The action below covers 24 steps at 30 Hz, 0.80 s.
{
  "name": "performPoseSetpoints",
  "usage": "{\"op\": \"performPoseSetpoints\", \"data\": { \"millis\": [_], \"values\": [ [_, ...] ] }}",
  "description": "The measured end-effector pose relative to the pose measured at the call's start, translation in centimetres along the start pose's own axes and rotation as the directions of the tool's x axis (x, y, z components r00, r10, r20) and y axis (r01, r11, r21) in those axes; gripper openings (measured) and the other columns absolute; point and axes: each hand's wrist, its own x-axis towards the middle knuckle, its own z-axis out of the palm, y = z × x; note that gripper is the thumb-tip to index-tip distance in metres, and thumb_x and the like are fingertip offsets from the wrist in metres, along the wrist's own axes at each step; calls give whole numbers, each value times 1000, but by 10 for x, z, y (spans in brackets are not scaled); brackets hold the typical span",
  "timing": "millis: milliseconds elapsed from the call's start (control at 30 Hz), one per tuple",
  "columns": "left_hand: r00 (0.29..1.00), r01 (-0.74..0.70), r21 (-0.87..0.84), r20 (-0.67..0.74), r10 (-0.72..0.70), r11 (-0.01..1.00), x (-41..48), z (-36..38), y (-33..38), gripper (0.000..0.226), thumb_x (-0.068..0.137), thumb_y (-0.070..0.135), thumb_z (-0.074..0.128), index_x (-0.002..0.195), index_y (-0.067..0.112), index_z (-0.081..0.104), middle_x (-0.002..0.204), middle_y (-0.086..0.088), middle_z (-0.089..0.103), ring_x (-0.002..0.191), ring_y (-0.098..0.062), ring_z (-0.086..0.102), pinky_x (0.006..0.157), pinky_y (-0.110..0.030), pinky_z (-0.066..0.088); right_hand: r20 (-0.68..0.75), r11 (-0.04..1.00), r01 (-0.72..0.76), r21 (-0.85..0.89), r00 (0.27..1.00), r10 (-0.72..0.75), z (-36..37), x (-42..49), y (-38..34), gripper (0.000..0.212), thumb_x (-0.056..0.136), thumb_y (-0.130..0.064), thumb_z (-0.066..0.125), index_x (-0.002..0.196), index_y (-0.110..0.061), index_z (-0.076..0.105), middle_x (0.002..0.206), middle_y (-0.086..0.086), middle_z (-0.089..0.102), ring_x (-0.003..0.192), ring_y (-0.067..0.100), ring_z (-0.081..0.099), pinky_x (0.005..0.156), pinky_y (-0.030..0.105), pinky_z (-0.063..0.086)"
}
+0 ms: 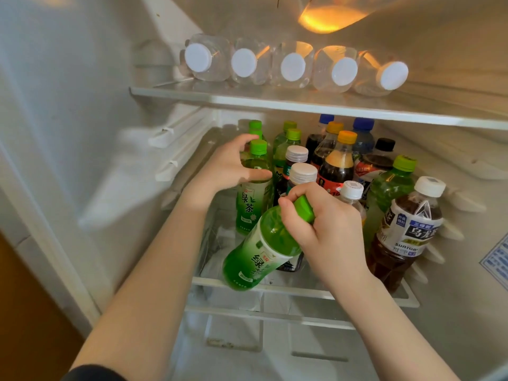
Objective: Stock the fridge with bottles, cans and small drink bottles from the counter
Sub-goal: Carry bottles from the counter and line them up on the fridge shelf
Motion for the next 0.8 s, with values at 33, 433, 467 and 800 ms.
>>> {"op": "performPoseSetpoints", "data": {
  "millis": [33,433,467,800],
  "values": [
    [1000,-21,1,16,21,1000,-2,2,-2,85,64,32,86,137,25,44,127,9,53,113,-7,51,79,-16,47,-3,1000,2,1,1000,-2,0,0,1,32,86,-42,46,82,-15,63,61,-4,58,57,11,56,51,33,48],
    [994,-113,2,6,113,994,-4,5,-7,66,65,17,86,123,19,56,112,11,62,92,10,57,74,-1,43,-23,1000,18,1,1000,-18,0,-1,3,29,86,-41,47,81,-16,62,58,-6,55,54,10,55,49,31,46],
    [993,-115,0,6,115,993,-4,5,-8,66,65,17,86,124,19,56,113,10,62,95,4,59,76,-2,43,-24,1000,18,0,1000,-18,0,-1,2,29,86,-40,48,81,-16,62,58,-6,55,54,10,55,49,31,46],
    [986,-151,44,-70,154,988,-8,9,-12,66,63,24,87,123,19,59,119,2,64,106,-9,59,90,-26,49,-15,1000,12,-7,1000,-12,-3,-3,1,31,86,-42,46,81,-15,62,59,-4,57,55,12,56,50,33,47]
  ]
}}
